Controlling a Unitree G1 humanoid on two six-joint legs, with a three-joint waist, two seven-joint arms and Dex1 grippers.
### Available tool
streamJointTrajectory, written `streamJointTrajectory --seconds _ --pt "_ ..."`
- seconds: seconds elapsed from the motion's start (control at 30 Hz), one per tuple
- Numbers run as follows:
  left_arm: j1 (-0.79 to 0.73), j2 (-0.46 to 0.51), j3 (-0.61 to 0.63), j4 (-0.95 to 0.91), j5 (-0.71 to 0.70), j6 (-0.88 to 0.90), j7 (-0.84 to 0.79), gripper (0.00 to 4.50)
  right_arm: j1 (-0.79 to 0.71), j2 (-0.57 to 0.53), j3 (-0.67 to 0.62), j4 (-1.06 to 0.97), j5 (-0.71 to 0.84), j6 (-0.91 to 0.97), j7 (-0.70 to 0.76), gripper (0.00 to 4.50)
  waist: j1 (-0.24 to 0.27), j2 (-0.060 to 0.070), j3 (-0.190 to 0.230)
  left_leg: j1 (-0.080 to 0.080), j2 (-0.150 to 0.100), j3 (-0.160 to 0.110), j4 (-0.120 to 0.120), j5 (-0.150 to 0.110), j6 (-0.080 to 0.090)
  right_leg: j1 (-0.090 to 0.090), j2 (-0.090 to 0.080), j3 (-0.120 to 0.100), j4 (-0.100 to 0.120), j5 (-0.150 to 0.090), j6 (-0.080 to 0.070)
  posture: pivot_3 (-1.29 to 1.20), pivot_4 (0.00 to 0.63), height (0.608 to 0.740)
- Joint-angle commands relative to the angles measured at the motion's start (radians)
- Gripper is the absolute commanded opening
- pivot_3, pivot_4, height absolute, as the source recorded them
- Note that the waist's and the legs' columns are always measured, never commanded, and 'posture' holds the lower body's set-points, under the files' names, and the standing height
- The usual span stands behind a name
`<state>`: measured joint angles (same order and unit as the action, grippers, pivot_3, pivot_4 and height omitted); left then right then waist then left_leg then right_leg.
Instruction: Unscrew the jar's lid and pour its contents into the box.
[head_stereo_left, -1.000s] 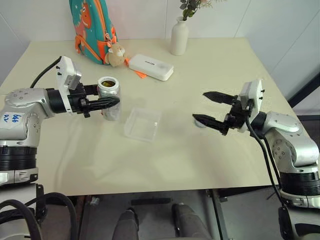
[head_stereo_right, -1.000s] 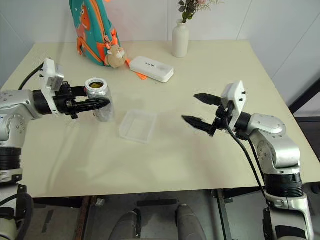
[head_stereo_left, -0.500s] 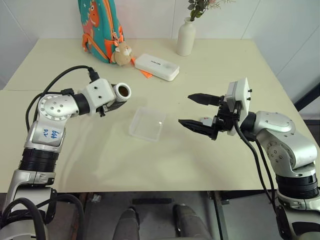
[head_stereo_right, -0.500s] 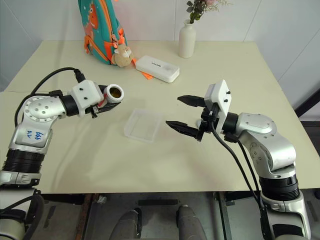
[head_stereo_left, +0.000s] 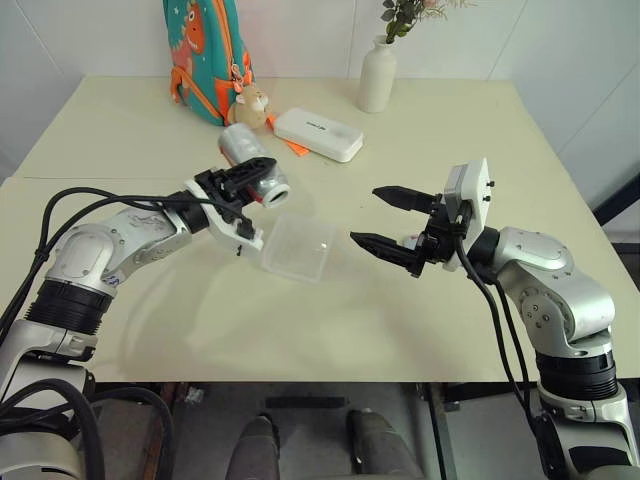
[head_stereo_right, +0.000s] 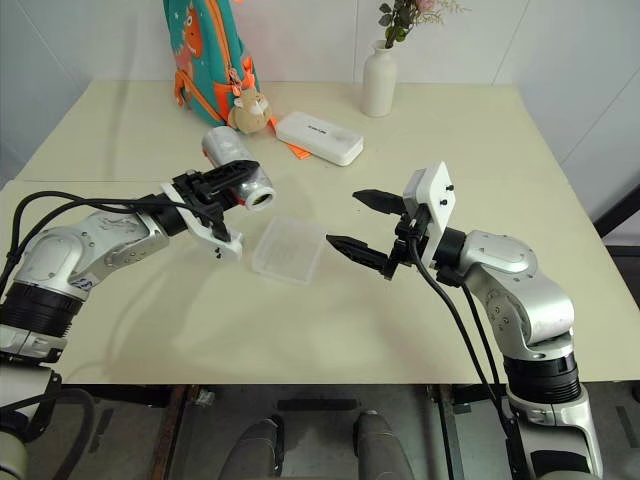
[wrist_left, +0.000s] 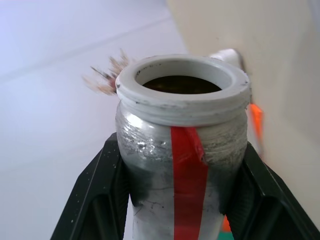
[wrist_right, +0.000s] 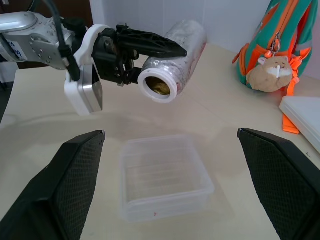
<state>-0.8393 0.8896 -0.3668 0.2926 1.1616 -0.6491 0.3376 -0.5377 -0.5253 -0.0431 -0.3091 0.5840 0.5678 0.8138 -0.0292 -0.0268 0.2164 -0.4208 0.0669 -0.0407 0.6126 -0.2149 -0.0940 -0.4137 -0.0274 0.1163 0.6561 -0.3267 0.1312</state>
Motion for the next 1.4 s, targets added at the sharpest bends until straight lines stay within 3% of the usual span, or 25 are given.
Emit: streamJointTrajectory --seconds 0.03,0.27,0.67,0.83,0.9,1.03,1.1,1.23,1.4 --pt "-0.056 0.032 -0.059 0.012 0.188 0.052 0.206 2.06 0.006 0.009 -0.012 -0.044 0.016 -0.007 -0.020 4.47 0.002 0.000 0.000 0.000 0.000 0.000 0.000 0.000 0.000 0.000 0.000 0.000 0.000 0.000 0.000 0.00 0.150 0.740" --pt "-0.129 0.019 -0.139 0.086 0.326 0.150 0.380 2.06 0.028 -0.015 -0.018 -0.061 -0.006 -0.037 -0.014 4.47 0.003 0.000 0.000 0.000 0.000 0.000 0.000 0.000 0.000 0.000 0.000 0.000 0.001 0.000 0.000 0.00 0.150 0.740" --pt "-0.116 0.064 -0.101 0.093 0.183 0.112 0.301 2.06 0.074 -0.066 -0.027 -0.087 -0.004 -0.049 0.021 4.47 0.002 0.000 0.000 0.000 0.000 0.000 0.000 0.000 0.000 0.000 0.000 0.000 0.002 0.000 0.000 0.00 0.150 0.740" --pt "-0.098 0.050 0.039 0.205 -0.176 0.059 0.077 2.06 0.074 -0.081 -0.024 -0.072 -0.012 -0.063 0.039 4.47 0.002 0.000 0.000 0.001 0.000 0.000 0.000 0.000 0.000 0.000 0.000 0.000 0.003 0.000 0.000 0.00 0.150 0.740" --pt "-0.075 0.022 0.110 0.254 -0.392 0.048 -0.084 2.06 0.073 -0.087 -0.018 -0.059 -0.024 -0.078 0.049 4.47 0.002 0.000 0.000 0.001 0.000 0.000 0.000 0.000 0.000 0.000 0.000 0.000 0.003 0.000 0.000 0.00 0.150 0.740" --pt "-0.033 -0.125 0.337 0.307 -0.910 0.359 -0.521 2.06 0.075 -0.092 -0.012 -0.039 -0.037 -0.100 0.071 4.47 0.002 0.000 -0.001 0.001 0.000 0.000 0.001 0.001 0.000 0.000 0.000 -0.001 0.004 0.000 0.000 0.00 0.150 0.740" --pt "-0.049 -0.175 0.454 0.338 -1.065 0.538 -0.592 2.06 0.077 -0.097 -0.004 -0.029 -0.049 -0.114 0.086 4.47 0.001 0.000 -0.001 0.001 0.000 0.000 0.001 0.002 0.001 0.000 0.000 -0.001 0.005 0.000 0.000 0.00 0.150 0.740" --pt "-0.061 -0.216 0.602 0.375 -1.238 0.726 -0.635 2.06 0.078 -0.097 0.005 -0.014 -0.067 -0.133 0.100 4.47 -0.007 0.000 -0.001 0.001 0.000 -0.001 0.002 0.002 0.001 0.000 0.000 -0.001 0.005 0.000 0.000 0.00 0.150 0.740" --pt "-0.044 -0.262 0.755 0.418 -1.424 0.805 -0.696 2.06 0.073 -0.085 0.011 0.009 -0.084 -0.149 0.103 4.47 -0.004 0.000 -0.001 0.001 0.000 -0.002 0.002 0.002 0.001 0.001 0.000 -0.002 0.006 0.000 0.000 0.00 0.150 0.740"
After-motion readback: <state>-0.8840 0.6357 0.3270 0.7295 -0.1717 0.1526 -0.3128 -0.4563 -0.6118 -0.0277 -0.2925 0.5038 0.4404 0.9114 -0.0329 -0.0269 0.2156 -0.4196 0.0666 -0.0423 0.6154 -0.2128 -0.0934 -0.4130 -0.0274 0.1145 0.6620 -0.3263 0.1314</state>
